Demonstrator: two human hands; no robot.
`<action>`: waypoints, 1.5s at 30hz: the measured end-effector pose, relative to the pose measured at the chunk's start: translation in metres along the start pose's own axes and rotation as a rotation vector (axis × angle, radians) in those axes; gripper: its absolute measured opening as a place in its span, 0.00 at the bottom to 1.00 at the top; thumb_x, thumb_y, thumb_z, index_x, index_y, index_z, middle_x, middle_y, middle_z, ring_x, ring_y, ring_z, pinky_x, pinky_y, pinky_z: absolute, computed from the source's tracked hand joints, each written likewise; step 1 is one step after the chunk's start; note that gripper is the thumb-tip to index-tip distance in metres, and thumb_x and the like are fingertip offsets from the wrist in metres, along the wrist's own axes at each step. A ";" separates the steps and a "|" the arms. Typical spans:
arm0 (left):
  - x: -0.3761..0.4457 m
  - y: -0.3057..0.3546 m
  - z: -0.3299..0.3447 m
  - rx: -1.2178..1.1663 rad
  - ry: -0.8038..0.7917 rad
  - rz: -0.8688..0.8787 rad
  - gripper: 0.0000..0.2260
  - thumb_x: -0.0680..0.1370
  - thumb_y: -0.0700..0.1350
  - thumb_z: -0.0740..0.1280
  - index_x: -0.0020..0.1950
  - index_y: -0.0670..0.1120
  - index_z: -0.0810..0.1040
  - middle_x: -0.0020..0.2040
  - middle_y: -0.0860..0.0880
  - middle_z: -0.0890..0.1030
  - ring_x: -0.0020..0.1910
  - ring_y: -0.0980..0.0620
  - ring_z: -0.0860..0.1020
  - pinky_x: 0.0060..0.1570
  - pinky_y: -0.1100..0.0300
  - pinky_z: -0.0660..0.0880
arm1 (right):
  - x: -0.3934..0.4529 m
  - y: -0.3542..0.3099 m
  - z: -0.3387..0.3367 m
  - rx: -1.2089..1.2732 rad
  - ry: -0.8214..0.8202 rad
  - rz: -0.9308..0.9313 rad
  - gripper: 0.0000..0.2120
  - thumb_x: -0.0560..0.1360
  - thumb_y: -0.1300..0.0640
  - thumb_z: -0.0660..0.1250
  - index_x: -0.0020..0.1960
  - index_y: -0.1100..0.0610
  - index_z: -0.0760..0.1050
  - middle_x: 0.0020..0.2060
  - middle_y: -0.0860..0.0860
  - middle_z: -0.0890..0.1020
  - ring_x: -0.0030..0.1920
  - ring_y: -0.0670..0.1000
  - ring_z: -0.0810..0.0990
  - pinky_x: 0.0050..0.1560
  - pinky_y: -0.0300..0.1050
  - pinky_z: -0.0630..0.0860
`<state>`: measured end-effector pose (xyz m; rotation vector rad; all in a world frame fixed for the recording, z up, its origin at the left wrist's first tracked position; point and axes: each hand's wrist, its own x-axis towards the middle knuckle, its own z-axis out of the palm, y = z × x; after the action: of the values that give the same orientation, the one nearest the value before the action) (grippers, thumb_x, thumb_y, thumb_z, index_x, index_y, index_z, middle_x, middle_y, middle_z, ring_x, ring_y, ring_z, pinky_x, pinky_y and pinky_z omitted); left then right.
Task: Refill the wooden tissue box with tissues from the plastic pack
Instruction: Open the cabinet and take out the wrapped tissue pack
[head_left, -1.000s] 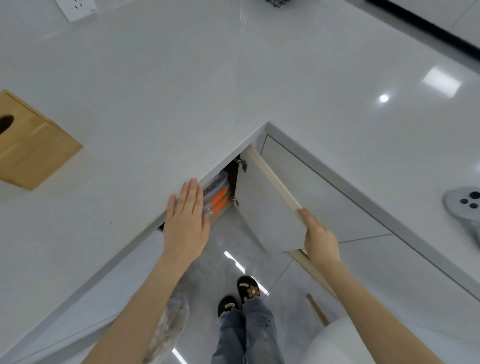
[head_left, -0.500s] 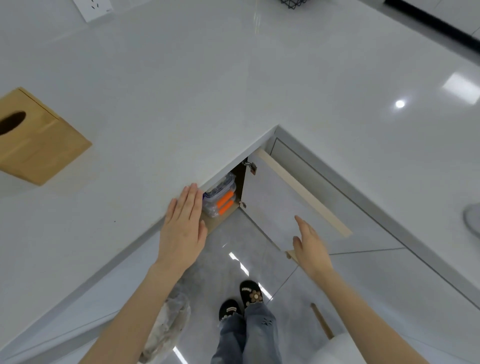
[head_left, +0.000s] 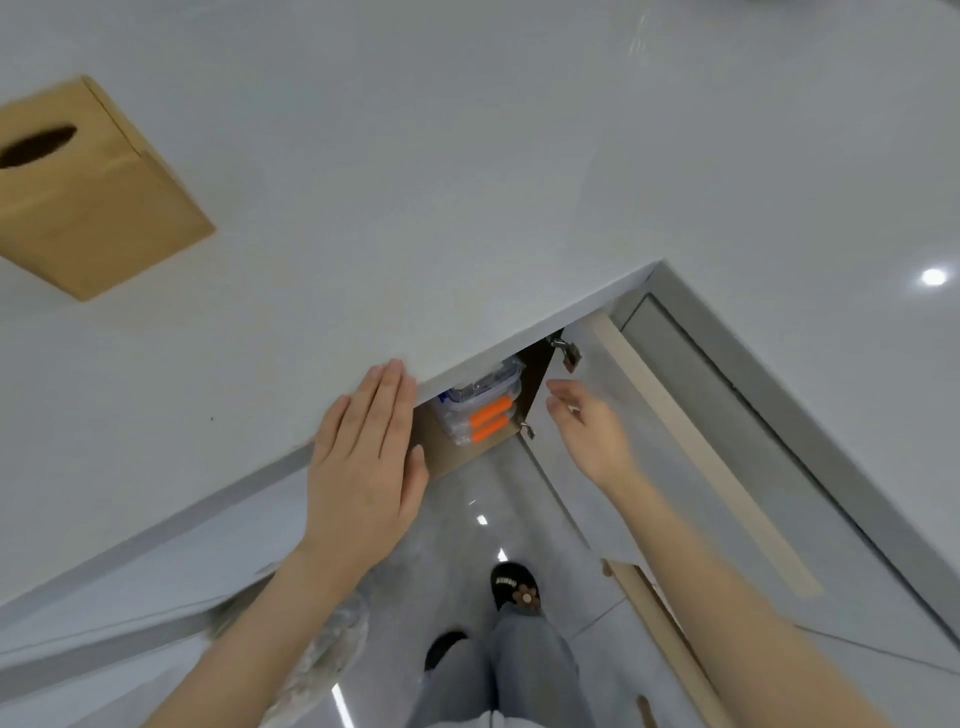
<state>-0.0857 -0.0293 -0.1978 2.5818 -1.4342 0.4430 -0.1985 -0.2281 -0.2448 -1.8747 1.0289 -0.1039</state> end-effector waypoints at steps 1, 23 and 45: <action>-0.001 0.002 0.005 -0.004 0.053 -0.012 0.25 0.74 0.44 0.61 0.70 0.38 0.65 0.70 0.42 0.67 0.71 0.47 0.62 0.70 0.53 0.56 | 0.012 0.006 0.005 -0.011 0.002 -0.029 0.15 0.79 0.60 0.58 0.65 0.61 0.71 0.62 0.57 0.77 0.62 0.53 0.75 0.58 0.37 0.66; 0.016 -0.009 0.064 0.236 0.733 0.075 0.22 0.71 0.49 0.69 0.61 0.41 0.73 0.62 0.48 0.76 0.61 0.49 0.73 0.57 0.53 0.66 | 0.189 0.073 0.134 -0.403 0.139 -0.111 0.26 0.76 0.45 0.61 0.65 0.62 0.67 0.59 0.62 0.77 0.60 0.62 0.74 0.54 0.52 0.73; 0.007 0.001 -0.013 -0.089 -0.054 -0.036 0.23 0.76 0.51 0.60 0.68 0.41 0.69 0.69 0.46 0.70 0.67 0.50 0.69 0.65 0.57 0.62 | 0.027 0.003 -0.001 0.190 -0.071 0.302 0.07 0.70 0.61 0.70 0.43 0.58 0.72 0.36 0.52 0.71 0.41 0.53 0.72 0.39 0.43 0.68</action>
<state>-0.0849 -0.0321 -0.1829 2.5628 -1.3886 0.3002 -0.1833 -0.2483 -0.2552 -1.5253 1.1970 0.0411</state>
